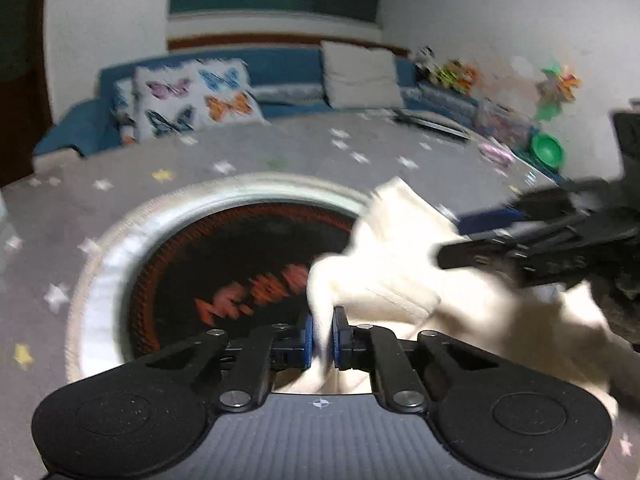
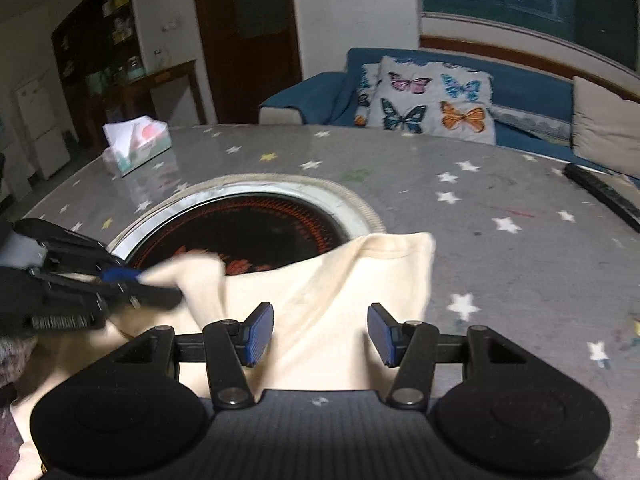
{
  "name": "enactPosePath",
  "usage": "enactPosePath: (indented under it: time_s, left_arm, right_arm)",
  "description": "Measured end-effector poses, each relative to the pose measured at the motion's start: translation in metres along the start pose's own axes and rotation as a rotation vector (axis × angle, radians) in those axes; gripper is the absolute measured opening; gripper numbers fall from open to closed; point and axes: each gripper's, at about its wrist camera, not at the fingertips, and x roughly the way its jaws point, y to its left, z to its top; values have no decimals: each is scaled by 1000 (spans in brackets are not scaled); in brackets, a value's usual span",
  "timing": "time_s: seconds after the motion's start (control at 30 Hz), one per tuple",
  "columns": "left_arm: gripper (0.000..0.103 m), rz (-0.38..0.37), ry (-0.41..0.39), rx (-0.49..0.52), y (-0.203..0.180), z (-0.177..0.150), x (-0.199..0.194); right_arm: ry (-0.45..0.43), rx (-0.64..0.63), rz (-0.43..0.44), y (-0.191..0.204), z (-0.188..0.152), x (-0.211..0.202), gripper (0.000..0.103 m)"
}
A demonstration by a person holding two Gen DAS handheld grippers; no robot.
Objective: Fold clothes
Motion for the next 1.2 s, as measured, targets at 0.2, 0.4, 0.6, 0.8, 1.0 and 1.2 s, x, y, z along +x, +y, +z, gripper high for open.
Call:
enactPosePath:
  time_s: [0.2, 0.4, 0.6, 0.8, 1.0, 1.2]
  left_arm:
    - [9, 249, -45, -90, 44, 20, 4]
    - [11, 285, 23, -134, 69, 13, 21]
    - [13, 307, 34, -152, 79, 13, 22]
    - [15, 341, 31, -163, 95, 17, 25]
    - [18, 360, -15, -210, 107, 18, -5]
    - [34, 325, -49, -158, 93, -1, -58]
  right_arm:
    - [5, 65, -54, -25, 1, 7, 53]
    - [19, 111, -80, -38, 1, 28, 52]
    - [13, 108, -86, -39, 11, 46, 27]
    - [-3, 64, -133, -37, 24, 66, 5]
    - [12, 41, -151, -33, 35, 68, 12]
    - [4, -15, -93, -16, 29, 27, 36]
